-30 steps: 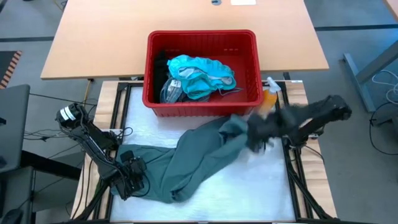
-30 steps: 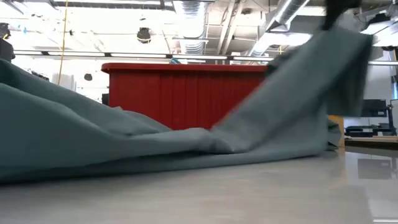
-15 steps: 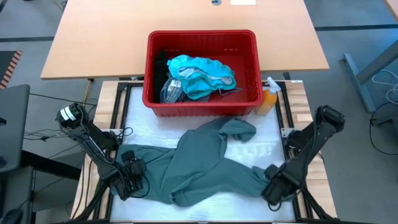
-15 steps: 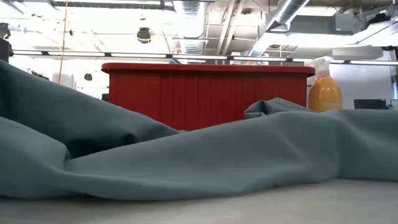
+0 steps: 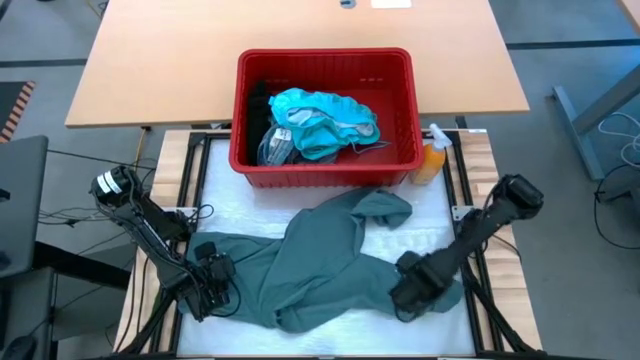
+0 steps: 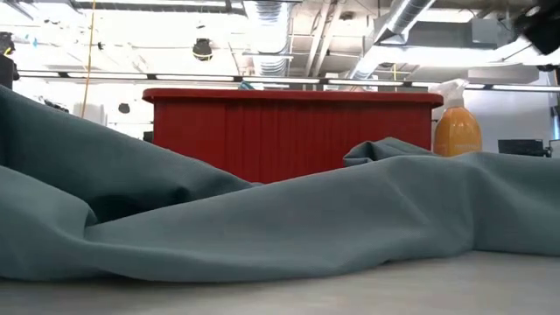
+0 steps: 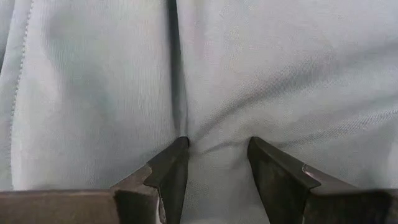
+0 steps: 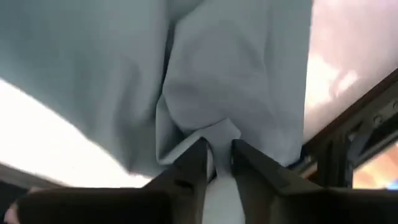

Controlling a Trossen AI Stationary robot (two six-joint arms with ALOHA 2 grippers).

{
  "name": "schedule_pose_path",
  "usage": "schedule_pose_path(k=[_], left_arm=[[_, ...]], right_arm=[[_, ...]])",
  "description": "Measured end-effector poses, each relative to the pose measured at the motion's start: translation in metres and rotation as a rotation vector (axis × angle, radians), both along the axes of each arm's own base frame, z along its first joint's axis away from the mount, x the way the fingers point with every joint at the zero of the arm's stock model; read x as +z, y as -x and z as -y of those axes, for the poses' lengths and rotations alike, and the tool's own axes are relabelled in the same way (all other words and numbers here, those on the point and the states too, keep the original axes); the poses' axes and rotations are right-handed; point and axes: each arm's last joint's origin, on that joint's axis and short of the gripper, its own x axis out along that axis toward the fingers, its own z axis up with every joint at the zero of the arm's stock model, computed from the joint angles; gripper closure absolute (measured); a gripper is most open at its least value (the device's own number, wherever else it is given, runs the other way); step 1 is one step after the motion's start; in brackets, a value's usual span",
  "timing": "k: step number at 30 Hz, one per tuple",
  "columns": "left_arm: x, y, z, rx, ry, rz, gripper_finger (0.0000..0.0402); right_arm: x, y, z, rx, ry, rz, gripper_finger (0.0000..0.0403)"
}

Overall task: Fold Laundry from Bin
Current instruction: Fold the light blue pants

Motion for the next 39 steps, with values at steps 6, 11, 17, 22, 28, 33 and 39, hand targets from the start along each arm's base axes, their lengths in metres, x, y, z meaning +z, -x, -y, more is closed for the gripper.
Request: schedule_pose_path(k=[6, 11, 17, 22, 28, 33, 39], left_arm=[[0.000, 0.003, -0.002, 0.086, 0.004, -0.036, 0.0239], [0.001, 0.000, -0.011, 0.052, -0.071, -0.033, 0.0239], [0.006, -0.005, -0.044, 0.076, -0.223, -0.228, 0.0239], [0.000, -0.011, -0.070, 0.052, -0.258, -0.348, 0.0239], [-0.005, -0.014, -0.084, 0.030, -0.252, -0.418, 0.0240], [-0.005, -0.014, -0.085, 0.011, -0.245, -0.435, 0.0240], [-0.005, -0.014, -0.085, 0.039, -0.241, -0.431, 0.0240]], right_arm=[[0.005, 0.004, 0.007, 0.019, -0.067, -0.141, 0.0237], [0.006, 0.011, 0.010, 0.044, 0.022, -0.169, 0.0221], [0.005, 0.008, 0.013, 0.067, 0.134, -0.086, 0.0226], [0.006, 0.008, 0.016, 0.092, 0.227, -0.041, 0.0234], [-0.005, -0.017, 0.017, 0.142, 0.271, 0.253, 0.0238], [-0.029, -0.050, 0.026, 0.236, 0.152, 0.495, 0.0239], [-0.062, -0.045, 0.054, 0.186, 0.184, 0.439, 0.0239]])
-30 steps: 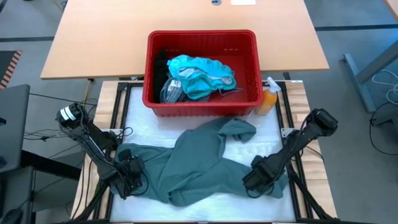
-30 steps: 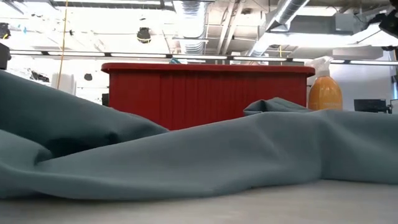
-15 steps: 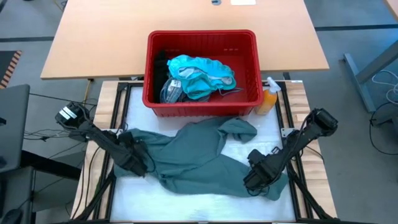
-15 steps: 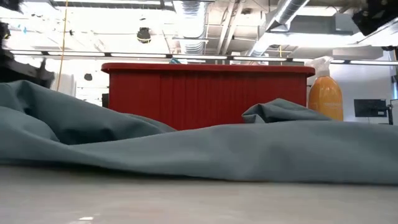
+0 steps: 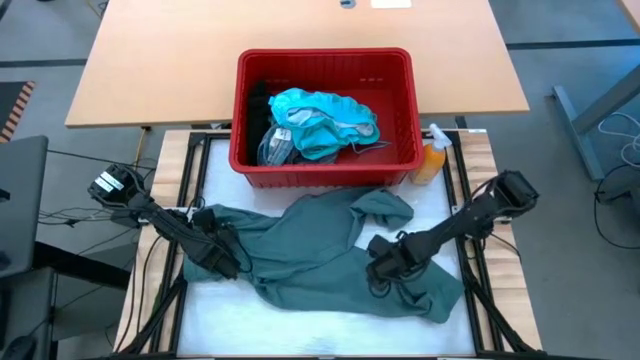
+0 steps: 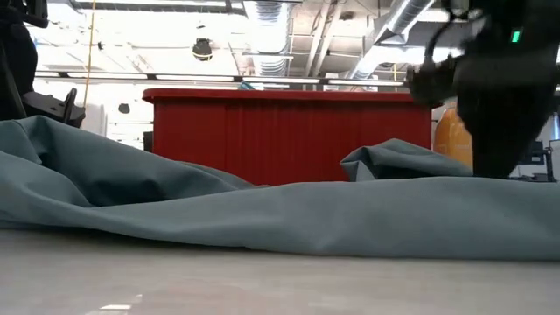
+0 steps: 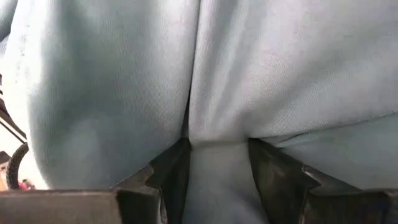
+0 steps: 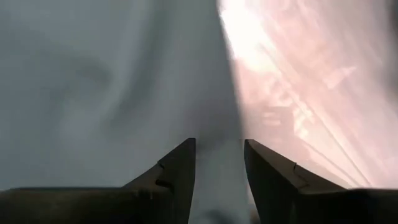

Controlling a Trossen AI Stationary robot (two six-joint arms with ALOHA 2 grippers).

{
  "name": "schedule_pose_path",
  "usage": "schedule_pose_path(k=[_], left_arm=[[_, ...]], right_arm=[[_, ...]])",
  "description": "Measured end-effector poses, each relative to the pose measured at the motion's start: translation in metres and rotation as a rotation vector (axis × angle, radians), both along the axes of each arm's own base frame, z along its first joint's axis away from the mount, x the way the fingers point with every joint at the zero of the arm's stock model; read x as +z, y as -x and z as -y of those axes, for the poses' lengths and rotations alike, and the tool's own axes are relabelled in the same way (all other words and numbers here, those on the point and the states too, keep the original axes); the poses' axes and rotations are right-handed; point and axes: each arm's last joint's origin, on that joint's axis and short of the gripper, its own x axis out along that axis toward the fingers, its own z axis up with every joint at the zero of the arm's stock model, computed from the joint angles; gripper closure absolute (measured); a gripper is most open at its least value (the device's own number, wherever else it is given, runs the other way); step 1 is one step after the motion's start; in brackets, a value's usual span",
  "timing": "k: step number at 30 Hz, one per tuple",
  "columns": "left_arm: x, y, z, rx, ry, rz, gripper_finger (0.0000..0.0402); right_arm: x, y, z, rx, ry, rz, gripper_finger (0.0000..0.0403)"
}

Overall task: Fold Laundry from Bin
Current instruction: Fold the light blue pants

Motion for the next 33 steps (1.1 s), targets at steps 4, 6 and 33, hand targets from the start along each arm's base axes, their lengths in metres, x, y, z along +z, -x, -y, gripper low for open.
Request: schedule_pose_path(k=[4, 6, 33], left_arm=[[0.000, 0.000, 0.000, 0.009, 0.003, 0.001, 0.0240], [0.000, 0.000, 0.000, 0.009, 0.003, 0.001, 0.0240], [-0.001, 0.001, 0.005, 0.002, 0.024, 0.020, 0.0240]], right_arm=[[-0.017, 0.006, 0.014, -0.035, 0.013, -0.026, 0.0239], [-0.021, 0.005, 0.020, -0.058, 0.021, -0.007, 0.0239], [0.075, 0.026, 0.021, -0.327, 0.536, -0.124, 0.0260]])
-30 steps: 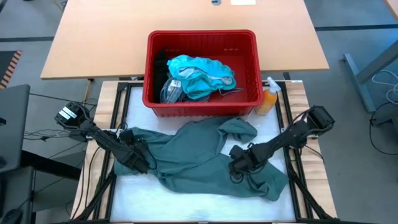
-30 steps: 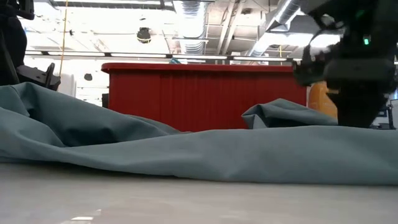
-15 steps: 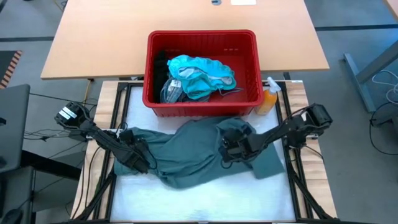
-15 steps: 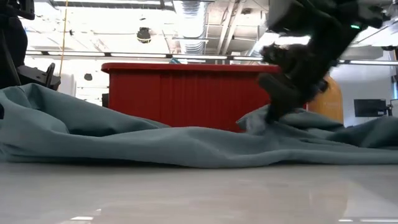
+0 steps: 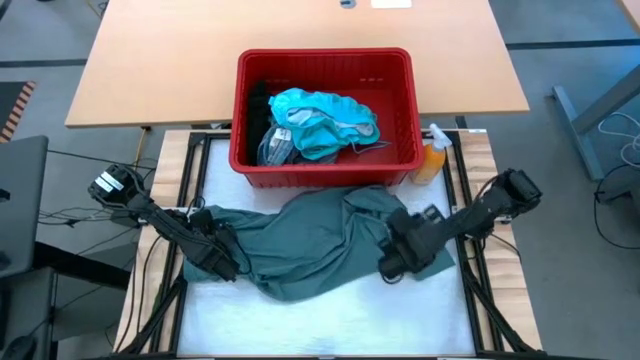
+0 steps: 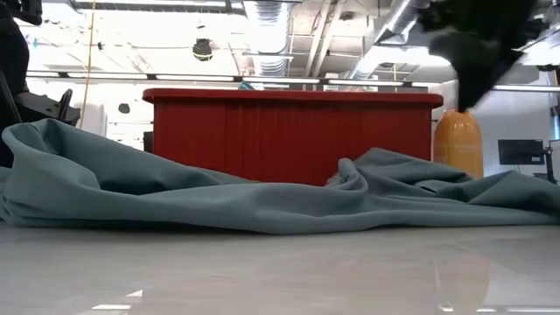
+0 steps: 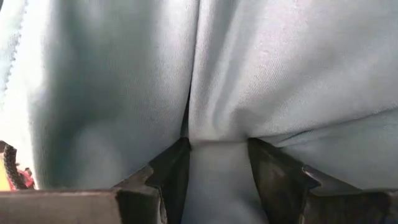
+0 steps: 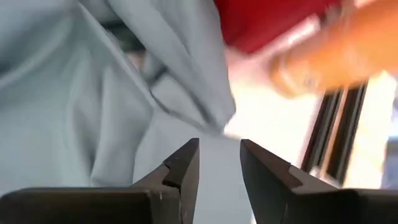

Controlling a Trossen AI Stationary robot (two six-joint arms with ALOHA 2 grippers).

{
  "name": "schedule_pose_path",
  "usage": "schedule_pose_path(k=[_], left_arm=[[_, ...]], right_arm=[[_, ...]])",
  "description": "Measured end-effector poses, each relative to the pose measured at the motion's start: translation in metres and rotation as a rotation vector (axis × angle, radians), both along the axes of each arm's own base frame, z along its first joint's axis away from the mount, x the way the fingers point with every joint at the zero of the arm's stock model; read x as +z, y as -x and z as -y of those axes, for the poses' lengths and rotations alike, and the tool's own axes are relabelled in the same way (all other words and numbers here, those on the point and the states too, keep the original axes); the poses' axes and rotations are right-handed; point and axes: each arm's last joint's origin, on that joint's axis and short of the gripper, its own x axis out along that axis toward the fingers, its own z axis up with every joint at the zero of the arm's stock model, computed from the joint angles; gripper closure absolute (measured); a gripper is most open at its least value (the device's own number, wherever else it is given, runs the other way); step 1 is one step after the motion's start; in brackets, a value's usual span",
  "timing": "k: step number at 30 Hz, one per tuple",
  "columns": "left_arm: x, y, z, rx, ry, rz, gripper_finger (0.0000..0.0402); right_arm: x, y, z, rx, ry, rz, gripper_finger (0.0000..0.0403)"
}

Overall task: Fold Laundry from Bin
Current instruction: Fold the light blue pants

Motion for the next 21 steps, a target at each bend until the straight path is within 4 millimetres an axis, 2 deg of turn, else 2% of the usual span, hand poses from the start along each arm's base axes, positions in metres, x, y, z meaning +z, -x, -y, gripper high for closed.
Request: schedule_pose_path(k=[4, 8, 14, 21], left_arm=[[0.000, -0.001, 0.001, -0.012, 0.006, 0.006, 0.0240], [0.000, -0.001, 0.001, -0.021, 0.007, 0.006, 0.0240], [0.000, 0.001, 0.004, -0.007, 0.001, 0.022, 0.0240], [0.000, 0.005, 0.010, -0.024, -0.002, 0.032, 0.0240]], right_arm=[[-0.042, 0.013, -0.002, -0.083, -0.043, 0.035, 0.0266], [-0.074, 0.019, 0.013, -0.141, -0.081, 0.027, 0.0269], [-0.098, 0.037, 0.035, -0.217, -0.134, -0.153, 0.0312], [-0.118, 0.062, 0.041, -0.314, -0.232, -0.281, 0.0387]])
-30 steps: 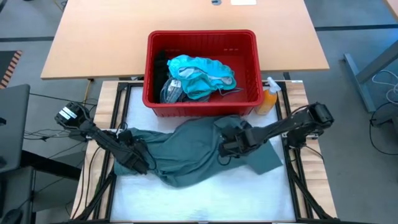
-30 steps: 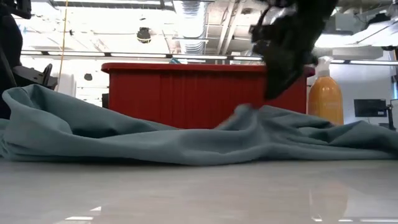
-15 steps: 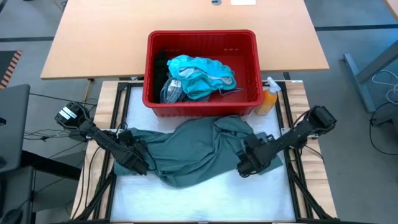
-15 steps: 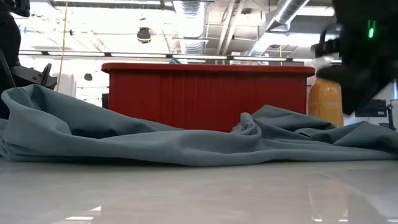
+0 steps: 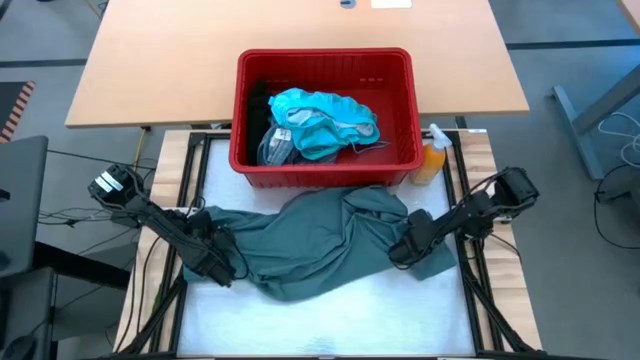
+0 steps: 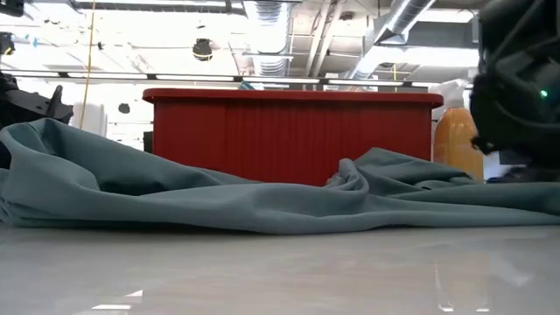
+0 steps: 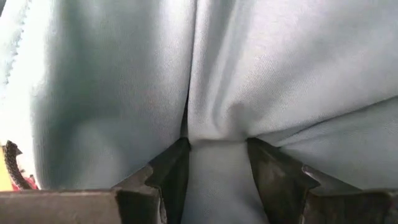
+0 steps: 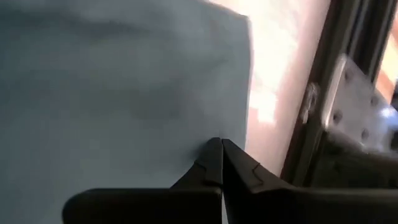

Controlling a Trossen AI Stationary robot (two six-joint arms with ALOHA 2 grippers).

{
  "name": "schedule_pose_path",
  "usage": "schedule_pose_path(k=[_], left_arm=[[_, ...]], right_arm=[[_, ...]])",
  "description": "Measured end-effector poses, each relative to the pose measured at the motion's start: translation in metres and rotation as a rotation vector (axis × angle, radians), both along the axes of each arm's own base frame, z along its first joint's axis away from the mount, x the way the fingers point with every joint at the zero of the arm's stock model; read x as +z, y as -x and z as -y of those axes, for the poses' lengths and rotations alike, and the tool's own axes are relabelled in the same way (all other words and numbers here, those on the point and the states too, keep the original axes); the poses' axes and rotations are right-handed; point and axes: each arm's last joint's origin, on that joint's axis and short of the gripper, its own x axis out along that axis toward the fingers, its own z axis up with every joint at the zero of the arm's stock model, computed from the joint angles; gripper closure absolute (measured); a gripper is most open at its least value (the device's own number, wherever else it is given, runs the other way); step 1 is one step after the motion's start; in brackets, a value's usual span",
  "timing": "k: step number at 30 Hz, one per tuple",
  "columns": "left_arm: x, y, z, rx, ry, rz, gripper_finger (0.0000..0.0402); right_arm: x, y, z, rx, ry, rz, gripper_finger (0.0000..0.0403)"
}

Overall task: Fold Laundry from Bin
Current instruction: Fold the light blue pants

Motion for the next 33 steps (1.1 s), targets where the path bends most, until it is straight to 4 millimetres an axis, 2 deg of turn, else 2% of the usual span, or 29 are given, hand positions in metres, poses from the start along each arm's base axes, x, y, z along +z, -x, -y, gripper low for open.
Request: schedule_pose_path(k=[7, 12, 17, 18, 20, 24, 26, 28, 31, 33], left_arm=[[0.000, 0.001, 0.001, -0.008, 0.005, -0.009, 0.0239], [0.000, 0.001, 0.000, -0.015, 0.002, -0.017, 0.0239], [0.001, 0.003, 0.002, -0.033, -0.003, -0.024, 0.0239], [0.001, 0.004, 0.002, -0.038, -0.004, -0.024, 0.0239], [0.001, 0.005, 0.003, -0.043, -0.007, -0.027, 0.0239], [0.001, 0.005, 0.003, -0.054, -0.014, -0.027, 0.0239], [0.001, 0.005, 0.003, -0.055, -0.014, -0.026, 0.0239], [0.001, 0.005, 0.003, -0.055, -0.013, -0.025, 0.0239], [0.001, 0.005, 0.003, -0.058, -0.013, -0.025, 0.0239], [0.001, 0.005, 0.003, -0.059, -0.014, -0.024, 0.0239]], right_arm=[[-0.008, 0.012, -0.019, -0.104, -0.247, -0.129, 0.0373], [-0.005, 0.016, -0.042, -0.127, -0.393, -0.238, 0.0389], [0.004, 0.026, -0.064, -0.150, -0.340, -0.383, 0.0385], [0.009, 0.027, -0.069, -0.146, -0.327, -0.410, 0.0381], [0.025, 0.038, -0.074, -0.243, -0.250, -0.543, 0.0374], [0.046, 0.026, -0.095, -0.213, -0.179, -0.433, 0.0376], [0.058, 0.019, -0.103, -0.164, -0.108, -0.253, 0.0381], [0.069, 0.008, -0.115, -0.092, -0.123, -0.022, 0.0384], [0.068, -0.004, -0.120, -0.037, -0.118, 0.164, 0.0384], [0.057, -0.008, -0.118, -0.021, -0.134, 0.179, 0.0384]])
